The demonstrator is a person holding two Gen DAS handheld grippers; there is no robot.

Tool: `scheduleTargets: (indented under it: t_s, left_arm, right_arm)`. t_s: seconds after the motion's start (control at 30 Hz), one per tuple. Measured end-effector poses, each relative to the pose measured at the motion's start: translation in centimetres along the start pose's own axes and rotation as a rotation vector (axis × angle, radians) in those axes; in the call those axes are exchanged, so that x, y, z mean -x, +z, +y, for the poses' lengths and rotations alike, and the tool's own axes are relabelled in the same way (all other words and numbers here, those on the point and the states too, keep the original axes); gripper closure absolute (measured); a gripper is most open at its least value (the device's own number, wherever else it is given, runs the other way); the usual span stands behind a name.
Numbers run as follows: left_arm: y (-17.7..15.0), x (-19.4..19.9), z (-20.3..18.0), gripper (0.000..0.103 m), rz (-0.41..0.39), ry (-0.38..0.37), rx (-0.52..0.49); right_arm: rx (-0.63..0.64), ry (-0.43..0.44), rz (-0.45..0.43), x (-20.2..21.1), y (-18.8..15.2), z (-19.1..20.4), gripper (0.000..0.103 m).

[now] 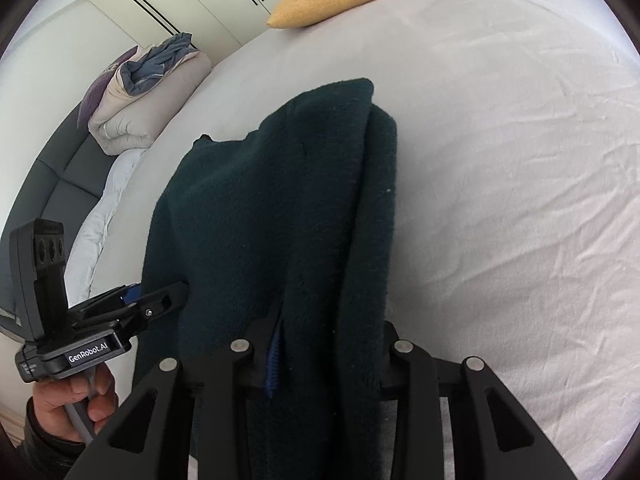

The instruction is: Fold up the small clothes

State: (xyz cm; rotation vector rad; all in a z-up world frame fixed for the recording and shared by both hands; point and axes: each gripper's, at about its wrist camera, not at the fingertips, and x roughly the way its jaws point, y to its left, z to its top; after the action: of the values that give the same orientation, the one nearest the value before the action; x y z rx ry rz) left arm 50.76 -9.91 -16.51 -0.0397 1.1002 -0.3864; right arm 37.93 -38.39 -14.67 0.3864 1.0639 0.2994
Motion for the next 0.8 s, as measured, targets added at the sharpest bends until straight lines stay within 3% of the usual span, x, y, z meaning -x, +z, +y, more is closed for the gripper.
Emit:
scheduleTargets:
  t_s: [0.13,0.53,0.8]
  left_arm:
    - [-0.4,0.2,-0.2,0.056,-0.008,0.007,-0.013]
    - [-1.6,2.8,0.1,0.066,-0.029,-0.006,-0.002]
    - [-4.1,10.0,3.5,0.066,-0.11,0.042,0.021]
  right_arm:
    - [0.021,-0.034,-0.021,-0.1,-0.1,0.9,0.071]
    - [0.218,-0.274,-0.093,1.3,-1.1,7.5,0.078]
    - [0.322,-0.234,-0.131,3.2,-3.5,14.9,0.08]
